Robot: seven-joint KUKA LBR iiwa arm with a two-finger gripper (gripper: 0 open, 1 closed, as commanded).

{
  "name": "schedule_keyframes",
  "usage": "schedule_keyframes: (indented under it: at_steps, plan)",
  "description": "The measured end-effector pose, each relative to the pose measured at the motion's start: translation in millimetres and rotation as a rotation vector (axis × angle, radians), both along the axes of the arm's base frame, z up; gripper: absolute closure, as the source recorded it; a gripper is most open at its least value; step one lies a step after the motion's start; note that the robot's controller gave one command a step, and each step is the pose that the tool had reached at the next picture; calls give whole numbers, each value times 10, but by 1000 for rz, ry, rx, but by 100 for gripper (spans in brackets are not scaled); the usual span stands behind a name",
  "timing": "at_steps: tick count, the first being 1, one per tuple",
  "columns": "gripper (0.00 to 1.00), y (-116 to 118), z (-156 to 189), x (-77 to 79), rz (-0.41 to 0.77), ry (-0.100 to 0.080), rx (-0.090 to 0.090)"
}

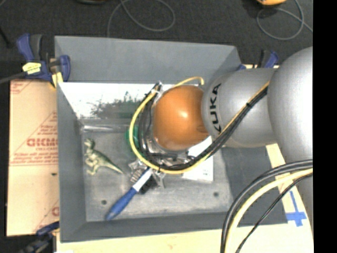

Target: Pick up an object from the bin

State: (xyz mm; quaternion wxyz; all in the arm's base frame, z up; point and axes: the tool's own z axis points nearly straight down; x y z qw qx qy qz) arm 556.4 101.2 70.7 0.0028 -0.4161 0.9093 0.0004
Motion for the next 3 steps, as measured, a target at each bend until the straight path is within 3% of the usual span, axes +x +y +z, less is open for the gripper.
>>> schedule_keyframes:
  at_steps: [3]
  plan:
    - [100, -3, 121, -23, -2, 9, -2]
